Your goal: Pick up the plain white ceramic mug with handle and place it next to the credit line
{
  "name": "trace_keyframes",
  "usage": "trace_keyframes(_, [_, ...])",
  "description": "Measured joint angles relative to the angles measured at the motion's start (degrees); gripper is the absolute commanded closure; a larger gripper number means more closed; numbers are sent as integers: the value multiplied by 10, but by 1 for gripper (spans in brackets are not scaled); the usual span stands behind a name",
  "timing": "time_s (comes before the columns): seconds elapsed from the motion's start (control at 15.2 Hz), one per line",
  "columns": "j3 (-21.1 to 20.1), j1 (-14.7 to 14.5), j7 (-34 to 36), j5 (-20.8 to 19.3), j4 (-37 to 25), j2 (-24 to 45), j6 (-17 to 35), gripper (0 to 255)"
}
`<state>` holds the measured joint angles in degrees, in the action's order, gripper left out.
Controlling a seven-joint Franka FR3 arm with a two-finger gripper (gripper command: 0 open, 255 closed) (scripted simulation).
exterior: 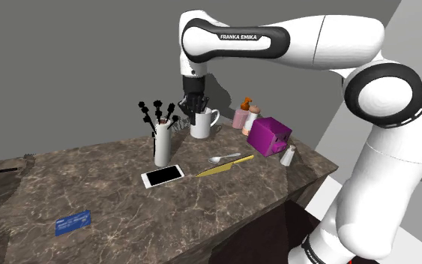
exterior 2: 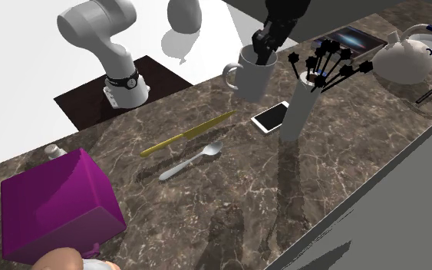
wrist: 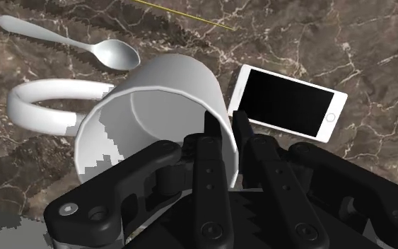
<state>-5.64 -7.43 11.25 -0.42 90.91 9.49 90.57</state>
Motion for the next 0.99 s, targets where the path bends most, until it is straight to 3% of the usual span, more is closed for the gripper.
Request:
trace_keyframes(0.73, [-61,-80,139,16,19,-12,10,255])
trace_keyframes(0.99, [-83,-111,193,17,-9,8,3,255])
